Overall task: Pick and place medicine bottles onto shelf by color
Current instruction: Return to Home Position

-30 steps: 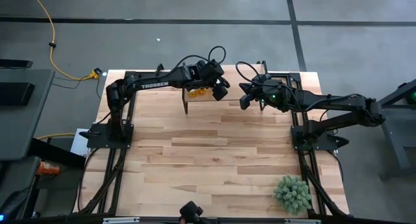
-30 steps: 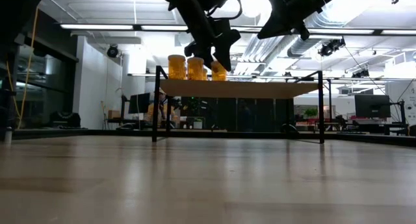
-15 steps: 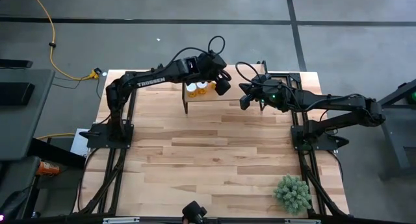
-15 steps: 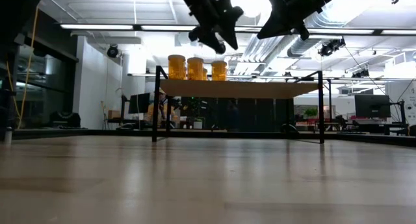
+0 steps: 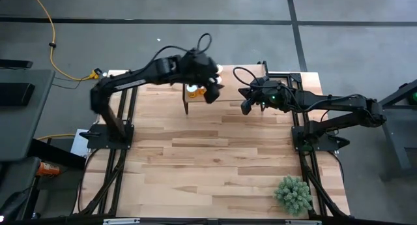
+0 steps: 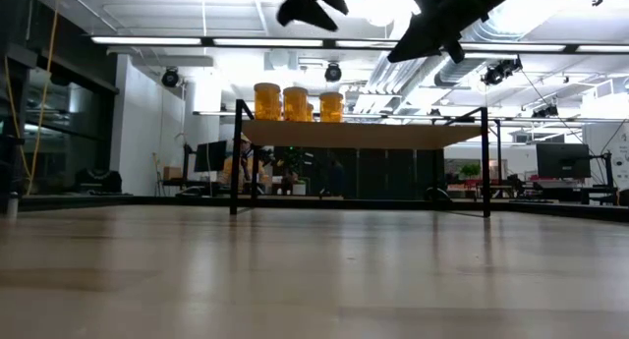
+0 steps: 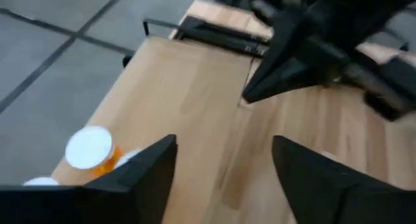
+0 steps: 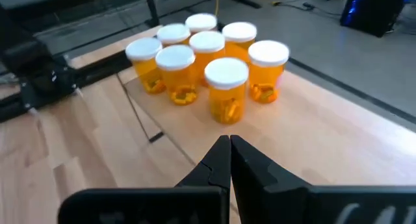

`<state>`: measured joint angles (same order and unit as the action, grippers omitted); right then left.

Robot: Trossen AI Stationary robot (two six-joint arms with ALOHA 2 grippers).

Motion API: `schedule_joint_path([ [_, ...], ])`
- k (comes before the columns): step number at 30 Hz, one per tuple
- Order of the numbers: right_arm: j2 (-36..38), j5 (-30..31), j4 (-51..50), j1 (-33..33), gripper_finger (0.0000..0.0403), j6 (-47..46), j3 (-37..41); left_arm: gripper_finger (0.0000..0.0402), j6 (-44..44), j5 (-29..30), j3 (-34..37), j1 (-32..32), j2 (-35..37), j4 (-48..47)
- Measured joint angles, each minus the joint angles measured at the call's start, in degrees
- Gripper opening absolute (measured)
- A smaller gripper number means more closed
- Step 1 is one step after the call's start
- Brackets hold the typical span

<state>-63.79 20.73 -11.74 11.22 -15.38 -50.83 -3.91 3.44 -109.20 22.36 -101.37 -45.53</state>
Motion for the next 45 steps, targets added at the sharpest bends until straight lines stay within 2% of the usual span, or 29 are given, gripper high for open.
schedule_joint_path([
  [3,0.00,-1.99,-0.50,0.00,0.0000,0.42,0.00,0.0198,-0.99,0.13,10.70,-1.69,8.07,7.15],
  [8,0.00,-6.20,-0.52,0.00,0.0000,1.07,0.00,0.0097,-3.34,0.20,32.80,-6.93,24.82,27.07],
  [12,0.00,-11.68,0.16,0.00,0.0000,1.44,0.00,0.0017,-3.85,0.24,47.48,-11.56,37.22,42.70],
  [15,0.00,-17.41,1.84,0.00,0.0000,2.32,0.00,0.0011,-3.89,0.44,55.94,-14.42,44.88,52.02],
  [18,0.00,-22.32,4.36,0.00,0.0000,2.39,0.00,0.0011,-5.73,0.62,61.89,-16.31,50.87,56.86],
  [25,0.00,-30.04,12.08,-0.02,0.0000,1.06,0.00,0.0002,-7.77,0.18,69.02,-18.85,61.35,57.52],
  [28,0.00,-30.95,14.37,-0.02,0.0000,0.89,0.00,0.0001,-8.03,0.07,69.98,-19.17,63.83,57.45],
  [34,0.00,-30.79,16.47,-0.02,0.0000,1.93,0.00,0.0001,-7.46,0.07,70.05,-19.13,65.32,56.86],
  [38,0.00,-30.81,16.52,0.00,0.0000,1.93,0.00,0.0001,-5.17,-1.59,70.05,-19.13,65.37,56.37],
  [45,0.00,-30.81,16.52,-0.02,0.0000,1.95,0.00,0.0000,-6.48,-4.43,70.05,-19.18,66.06,54.94],
])
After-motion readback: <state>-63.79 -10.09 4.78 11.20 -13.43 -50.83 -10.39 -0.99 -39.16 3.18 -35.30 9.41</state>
